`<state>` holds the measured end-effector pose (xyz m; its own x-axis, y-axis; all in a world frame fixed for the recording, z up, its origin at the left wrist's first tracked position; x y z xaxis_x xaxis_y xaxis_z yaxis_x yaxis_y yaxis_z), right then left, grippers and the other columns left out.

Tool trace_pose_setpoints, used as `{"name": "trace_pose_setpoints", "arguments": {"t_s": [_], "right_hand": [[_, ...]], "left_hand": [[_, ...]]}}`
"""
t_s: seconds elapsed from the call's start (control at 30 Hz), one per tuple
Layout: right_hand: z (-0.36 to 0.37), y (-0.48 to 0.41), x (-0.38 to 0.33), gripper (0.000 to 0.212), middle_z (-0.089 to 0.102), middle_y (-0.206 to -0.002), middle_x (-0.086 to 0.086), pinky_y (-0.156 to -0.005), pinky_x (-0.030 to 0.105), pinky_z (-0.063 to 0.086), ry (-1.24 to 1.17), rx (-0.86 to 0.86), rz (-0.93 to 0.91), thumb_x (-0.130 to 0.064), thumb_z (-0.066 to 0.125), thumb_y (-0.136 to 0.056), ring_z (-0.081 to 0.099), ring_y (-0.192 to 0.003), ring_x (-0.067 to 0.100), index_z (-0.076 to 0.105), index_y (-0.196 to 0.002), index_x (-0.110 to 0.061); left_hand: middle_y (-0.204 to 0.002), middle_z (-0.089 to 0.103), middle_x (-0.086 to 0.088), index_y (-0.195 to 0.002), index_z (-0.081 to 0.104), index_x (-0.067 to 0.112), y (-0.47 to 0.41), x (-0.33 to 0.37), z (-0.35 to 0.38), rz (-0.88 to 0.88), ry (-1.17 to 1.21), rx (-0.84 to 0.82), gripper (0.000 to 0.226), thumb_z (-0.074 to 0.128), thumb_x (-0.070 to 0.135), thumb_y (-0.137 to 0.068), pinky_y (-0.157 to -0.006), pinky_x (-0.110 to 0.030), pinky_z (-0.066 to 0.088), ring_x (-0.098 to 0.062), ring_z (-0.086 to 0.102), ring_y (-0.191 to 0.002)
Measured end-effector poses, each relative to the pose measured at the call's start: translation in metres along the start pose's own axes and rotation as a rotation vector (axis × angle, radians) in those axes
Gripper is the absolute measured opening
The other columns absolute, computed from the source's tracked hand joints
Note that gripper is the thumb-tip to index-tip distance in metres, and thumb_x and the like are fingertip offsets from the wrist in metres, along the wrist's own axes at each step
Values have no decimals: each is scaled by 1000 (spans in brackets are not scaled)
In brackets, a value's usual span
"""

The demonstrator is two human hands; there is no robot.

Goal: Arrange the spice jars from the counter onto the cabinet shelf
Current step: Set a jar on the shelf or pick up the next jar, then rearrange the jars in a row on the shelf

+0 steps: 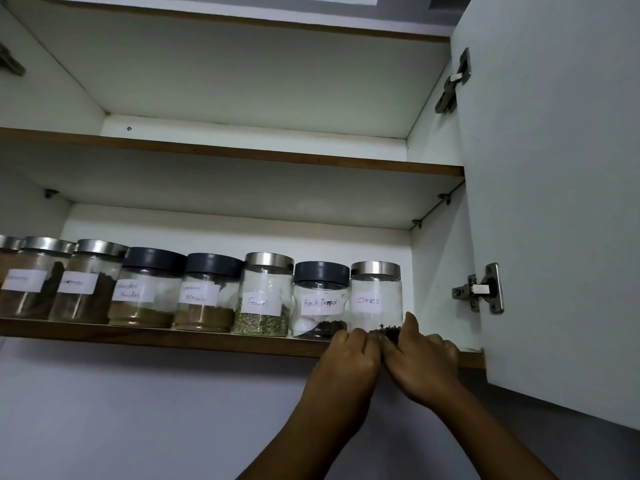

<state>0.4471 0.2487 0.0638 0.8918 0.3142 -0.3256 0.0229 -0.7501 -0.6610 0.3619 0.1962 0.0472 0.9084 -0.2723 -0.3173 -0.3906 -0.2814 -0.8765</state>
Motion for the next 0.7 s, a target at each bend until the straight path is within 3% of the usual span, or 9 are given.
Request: {"name": "trace_pose_setpoints", "arguments": {"t_s": [0.13, 0.23, 0.4, 0.47, 0.57, 0.63, 0.7], "right_hand": [[2, 5, 16, 77, 41, -146, 8, -115, 44, 12, 71, 128, 23, -59, 22, -94, 33, -137, 25, 9, -149, -7], [1, 21, 21, 84, 21, -155, 14, -117, 48, 10, 203, 228, 61, -65, 16, -89, 16, -144, 30, 6, -149, -7], [22, 56, -22, 98, -8, -155, 25, -117, 46, 10, 239, 171, 105, -73, 20, -82, -3, -144, 41, -12, -148, -7], [35, 70, -55, 102, 0, -154, 31, -115, 48, 18, 251, 145, 89, -76, 20, -81, 7, -143, 44, -3, -149, -4], [59, 83, -110, 107, 49, -128, 38, -92, 54, 45, 171, 170, -22, -77, 5, -78, 52, -115, 52, 52, -129, 4], [86, 94, -155, 106, 58, -119, 35, -91, 50, 37, 144, 104, -109, -77, 3, -78, 59, -106, 50, 59, -122, 0], [111, 109, -210, 99, 59, -117, 34, -92, 47, 28, 132, 45, -195, -77, 2, -77, 57, -108, 47, 52, -125, -6]], "left_hand": [[-94, 70, -1, -107, 66, 8, 17, 3, 2, 68, -55, -140, 71, 85, 15, -39, -71, -17, 55, -14, 67, -84], [-102, 71, -7, -105, 70, 7, 31, -13, -9, 30, -183, -240, 75, 88, 20, -33, -65, -20, 56, -19, 69, -94], [-101, 71, -12, -104, 71, 3, 69, -71, -38, -29, -348, -341, 74, 88, 22, -35, -68, -26, 57, -24, 69, -91], [-103, 71, -14, -106, 70, 3, 85, -94, -49, -23, -381, -342, 74, 88, 23, -37, -72, -29, 57, -26, 69, -92], [-110, 68, -17, -111, 67, 2, 108, -131, -64, -34, -369, -370, 78, 86, 28, -40, -78, -32, 56, -28, 67, -99], [-130, 53, -24, -130, 50, -4, 125, -160, -83, -47, -341, -382, 81, 78, 27, -60, -94, -39, 48, -36, 54, -119], [-147, 29, -26, -143, 21, -5, 149, -193, -100, -34, -344, -405, 78, 61, 22, -82, -108, -44, 32, -40, 29, -135]]}}
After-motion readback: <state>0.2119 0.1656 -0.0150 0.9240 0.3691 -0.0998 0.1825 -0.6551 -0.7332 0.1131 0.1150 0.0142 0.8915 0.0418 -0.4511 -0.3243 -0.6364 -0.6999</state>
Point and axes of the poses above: each hand's wrist, its own y-axis away from the middle knuckle, its own z-axis out of the palm, x = y × z, the point moved 8 cm from there along -y, towards the middle knuckle
